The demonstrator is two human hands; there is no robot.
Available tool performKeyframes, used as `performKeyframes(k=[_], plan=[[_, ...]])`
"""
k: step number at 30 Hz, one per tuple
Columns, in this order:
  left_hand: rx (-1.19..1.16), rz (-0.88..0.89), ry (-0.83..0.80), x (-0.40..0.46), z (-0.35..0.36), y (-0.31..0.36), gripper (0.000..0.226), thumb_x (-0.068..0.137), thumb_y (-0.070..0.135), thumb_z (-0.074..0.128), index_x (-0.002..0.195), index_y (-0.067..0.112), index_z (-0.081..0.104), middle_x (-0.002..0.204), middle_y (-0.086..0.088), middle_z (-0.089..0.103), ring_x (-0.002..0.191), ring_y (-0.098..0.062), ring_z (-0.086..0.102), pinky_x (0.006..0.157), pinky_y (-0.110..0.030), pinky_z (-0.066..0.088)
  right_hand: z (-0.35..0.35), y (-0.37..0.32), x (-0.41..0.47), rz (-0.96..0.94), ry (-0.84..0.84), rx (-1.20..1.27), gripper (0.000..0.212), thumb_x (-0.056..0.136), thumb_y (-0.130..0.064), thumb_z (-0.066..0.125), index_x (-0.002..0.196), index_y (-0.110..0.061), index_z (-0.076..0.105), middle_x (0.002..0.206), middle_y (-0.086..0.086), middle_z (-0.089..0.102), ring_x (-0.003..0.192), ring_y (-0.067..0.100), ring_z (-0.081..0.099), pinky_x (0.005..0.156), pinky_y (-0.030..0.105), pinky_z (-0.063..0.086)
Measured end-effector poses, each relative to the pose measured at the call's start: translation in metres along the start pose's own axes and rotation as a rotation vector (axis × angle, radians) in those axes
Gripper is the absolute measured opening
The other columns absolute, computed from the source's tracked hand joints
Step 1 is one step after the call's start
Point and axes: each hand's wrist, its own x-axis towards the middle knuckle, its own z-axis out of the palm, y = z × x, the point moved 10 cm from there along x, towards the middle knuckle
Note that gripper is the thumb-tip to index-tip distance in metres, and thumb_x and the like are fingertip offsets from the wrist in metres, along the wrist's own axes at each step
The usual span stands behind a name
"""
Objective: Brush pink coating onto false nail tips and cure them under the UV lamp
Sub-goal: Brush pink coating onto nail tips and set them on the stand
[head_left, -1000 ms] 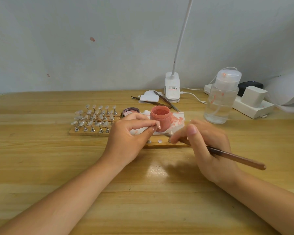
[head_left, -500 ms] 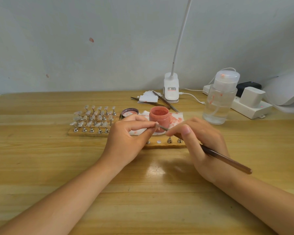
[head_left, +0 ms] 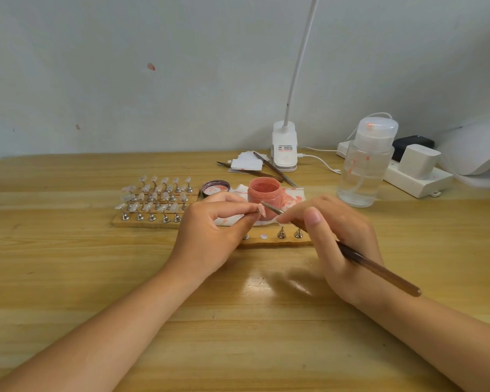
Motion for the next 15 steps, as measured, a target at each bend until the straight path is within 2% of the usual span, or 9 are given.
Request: performKeyframes(k=[2, 5, 9, 12, 15], plan=[[-0.006, -0.006, -0.001, -0.0001, 0.0003, -0.0011, 0.026, 0.076, 0.005, 0.069, 0.084, 0.029, 0.068, 0.081, 0.011, 0.065, 0.080, 0.003, 0.059, 0.074, -0.006, 0.041, 0.0019, 0.0023, 0.0002, 0.019, -0.014, -0.003, 0.054, 0.097, -0.039, 0.029, 0.078, -0.011, 0.070, 0.070, -0.001, 0.065, 0.070, 0.017, 0.059, 0.061, 0.041, 0.045], [-0.011, -0.013, 0.004, 0.0004, 0.0004, -0.0024, 0.026, 0.075, 0.004, 0.070, 0.084, 0.028, 0.069, 0.081, 0.012, 0.066, 0.080, 0.004, 0.059, 0.074, -0.006, 0.041, -0.0006, 0.0021, -0.0006, 0.018, -0.008, 0.046, 0.059, 0.098, -0.041, 0.025, 0.071, -0.013, 0.069, 0.067, -0.004, 0.063, 0.067, 0.009, 0.057, 0.061, 0.033, 0.044], [-0.015, 0.013, -0.010, 0.0003, 0.0015, -0.0004, 0.024, 0.075, 0.007, 0.069, 0.082, 0.030, 0.069, 0.080, 0.012, 0.066, 0.080, 0.003, 0.059, 0.074, -0.007, 0.042, 0.0010, 0.0023, -0.0008, 0.023, -0.006, 0.039, 0.052, 0.097, -0.037, 0.030, 0.079, -0.008, 0.070, 0.073, 0.000, 0.065, 0.072, 0.018, 0.060, 0.064, 0.038, 0.046], [-0.026, 0.014, -0.002, 0.0005, 0.0015, -0.0009, 0.023, 0.075, 0.006, 0.070, 0.083, 0.028, 0.069, 0.079, 0.012, 0.066, 0.079, 0.003, 0.059, 0.072, -0.006, 0.042, 0.0005, 0.0045, -0.0017, 0.046, -0.012, 0.068, 0.060, 0.098, -0.042, 0.026, 0.070, -0.010, 0.069, 0.069, -0.005, 0.063, 0.068, 0.009, 0.057, 0.064, 0.029, 0.044], [-0.042, 0.023, -0.004, 0.0009, 0.0016, 0.0000, 0.016, 0.073, 0.016, 0.069, 0.083, 0.028, 0.069, 0.078, 0.016, 0.066, 0.080, 0.005, 0.060, 0.075, -0.007, 0.042, -0.0017, 0.0021, -0.0017, 0.023, 0.002, 0.074, 0.059, 0.098, -0.040, 0.026, 0.074, -0.007, 0.069, 0.071, 0.001, 0.064, 0.070, 0.015, 0.060, 0.063, 0.036, 0.046]])
